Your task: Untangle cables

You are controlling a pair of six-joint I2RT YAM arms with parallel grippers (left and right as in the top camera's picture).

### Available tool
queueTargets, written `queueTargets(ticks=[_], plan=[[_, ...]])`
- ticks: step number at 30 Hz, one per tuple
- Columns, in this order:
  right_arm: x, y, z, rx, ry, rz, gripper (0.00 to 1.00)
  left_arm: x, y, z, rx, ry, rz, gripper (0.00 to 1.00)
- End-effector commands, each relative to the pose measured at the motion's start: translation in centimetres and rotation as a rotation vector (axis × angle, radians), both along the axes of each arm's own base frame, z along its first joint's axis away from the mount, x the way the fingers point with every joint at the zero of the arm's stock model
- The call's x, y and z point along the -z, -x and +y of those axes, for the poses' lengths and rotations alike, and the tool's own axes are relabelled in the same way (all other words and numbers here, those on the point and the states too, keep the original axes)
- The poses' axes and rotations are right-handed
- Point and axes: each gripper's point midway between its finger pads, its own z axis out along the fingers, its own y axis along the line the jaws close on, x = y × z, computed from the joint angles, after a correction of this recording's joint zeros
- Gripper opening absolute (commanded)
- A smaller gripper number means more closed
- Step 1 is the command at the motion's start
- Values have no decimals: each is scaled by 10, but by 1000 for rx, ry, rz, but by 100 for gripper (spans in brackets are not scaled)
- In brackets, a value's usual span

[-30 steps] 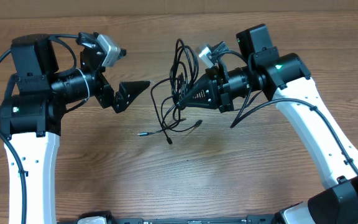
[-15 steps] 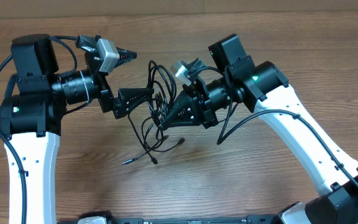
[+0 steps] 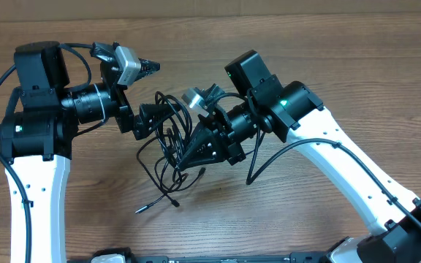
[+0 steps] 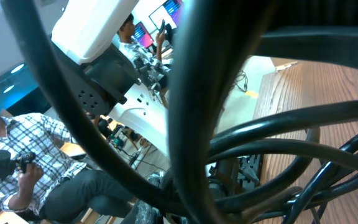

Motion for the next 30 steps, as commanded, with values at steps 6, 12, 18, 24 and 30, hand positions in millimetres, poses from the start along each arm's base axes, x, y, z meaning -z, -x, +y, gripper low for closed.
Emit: queueTargets(ticks=[6, 12, 18, 24, 30], plan=[[-11, 15, 2, -65, -67, -5, 4, -8, 6, 0, 2, -9, -36, 49], [-11, 15, 2, -64, -65, -3, 4, -9, 9, -3, 16, -4, -32, 4], [2, 4, 5, 2, 22, -17, 4, -2, 2, 3, -49, -22, 25, 4], [42, -43, 0, 254, 311, 33, 85, 25, -23, 30, -346, -65, 267, 4], [73, -85, -25, 477, 505, 56, 100, 41, -29, 48, -516, -68, 412, 4]])
